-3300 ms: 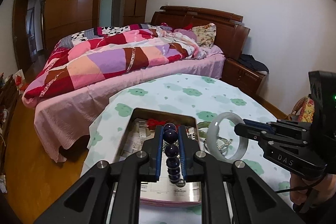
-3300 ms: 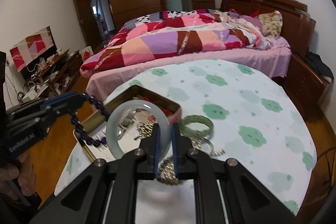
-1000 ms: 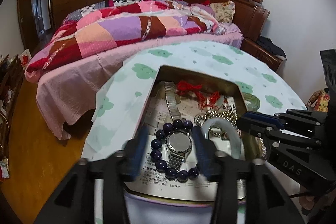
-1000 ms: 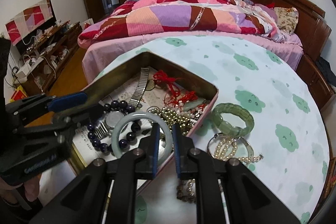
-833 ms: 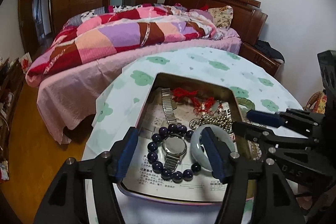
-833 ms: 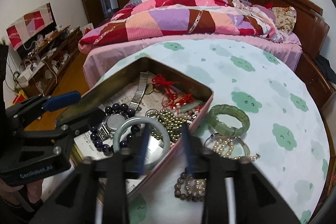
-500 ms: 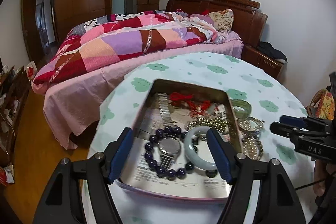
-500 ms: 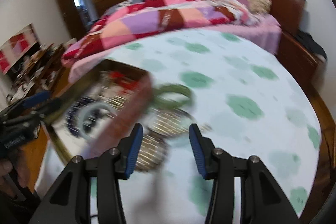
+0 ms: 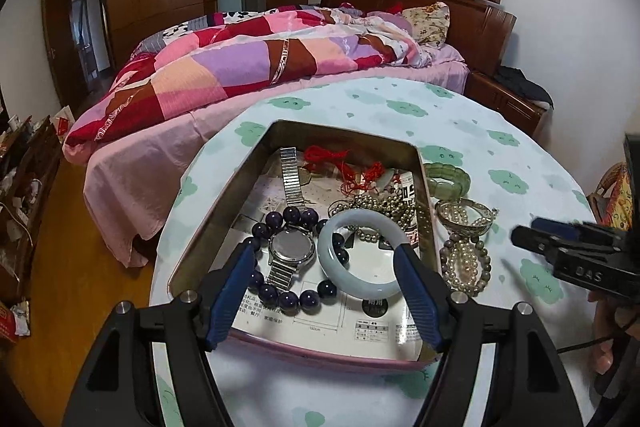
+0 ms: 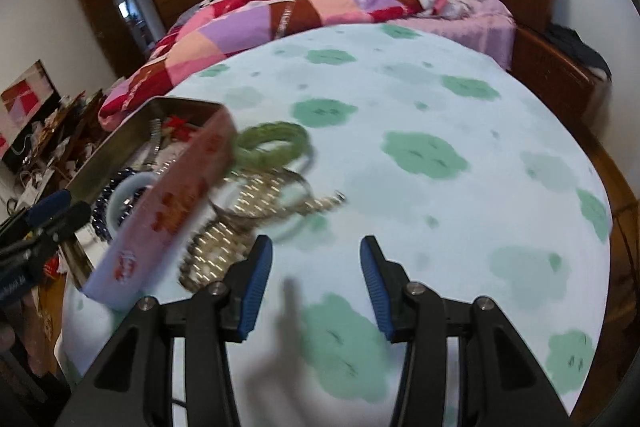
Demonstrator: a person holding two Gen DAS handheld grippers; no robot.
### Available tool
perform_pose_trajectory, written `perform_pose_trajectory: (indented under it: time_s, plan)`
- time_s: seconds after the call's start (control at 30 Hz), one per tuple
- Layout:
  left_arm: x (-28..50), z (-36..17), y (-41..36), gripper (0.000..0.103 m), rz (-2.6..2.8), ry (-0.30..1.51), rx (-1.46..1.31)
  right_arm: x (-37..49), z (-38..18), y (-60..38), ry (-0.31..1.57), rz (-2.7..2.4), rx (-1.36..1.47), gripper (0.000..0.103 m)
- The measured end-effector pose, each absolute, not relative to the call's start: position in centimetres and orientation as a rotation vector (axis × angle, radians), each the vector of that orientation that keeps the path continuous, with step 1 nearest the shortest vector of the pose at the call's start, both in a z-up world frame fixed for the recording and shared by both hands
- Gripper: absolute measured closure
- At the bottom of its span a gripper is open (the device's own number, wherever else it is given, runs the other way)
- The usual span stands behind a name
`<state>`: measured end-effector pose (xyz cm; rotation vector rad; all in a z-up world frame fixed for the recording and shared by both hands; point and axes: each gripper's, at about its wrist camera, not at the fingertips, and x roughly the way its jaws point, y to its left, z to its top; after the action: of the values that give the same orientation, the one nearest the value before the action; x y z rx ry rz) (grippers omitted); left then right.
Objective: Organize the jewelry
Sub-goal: 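Grasp the green jade bangle with the left gripper while the right gripper grasps the silver open bangle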
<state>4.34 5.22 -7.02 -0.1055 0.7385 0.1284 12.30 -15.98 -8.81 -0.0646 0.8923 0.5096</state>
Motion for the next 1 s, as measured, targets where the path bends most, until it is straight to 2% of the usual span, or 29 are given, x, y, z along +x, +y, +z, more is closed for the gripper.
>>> perform_pose_trajectory:
  time_s: [0.23, 0.3, 0.37, 0.57, 1.0]
  plan:
    - [4.5, -7.3, 4.9, 0.031, 0.126, 0.743, -0.102, 14.7, -9.0, -13.2, 0.945, 0.475, -0.042, 0.054]
    - [4.4, -7.3, 4.9, 0.031, 0.126, 0.741, -0.101, 15.3, -9.9, -12.8, 0.993, 0.452, -0.056, 0.067]
    - [4.4, -7.2, 5.0, 0.031, 0.127, 0.733, -0.095, 15.3, -10.2, -13.3, 1.014, 0.444, -0.05, 0.085]
    - [4.3, -6.6, 4.3, 0.031, 0.092, 0.718, -0.081, 13.9, -10.6, -14.9, 1.016, 0.45, -0.085, 0.098]
    - [4.6, -5.1, -0.4, 0.031, -0.014, 0.699, 0.019, 11.9, -8.8, -19.0, 0.911, 0.356, -0.155, 0.1]
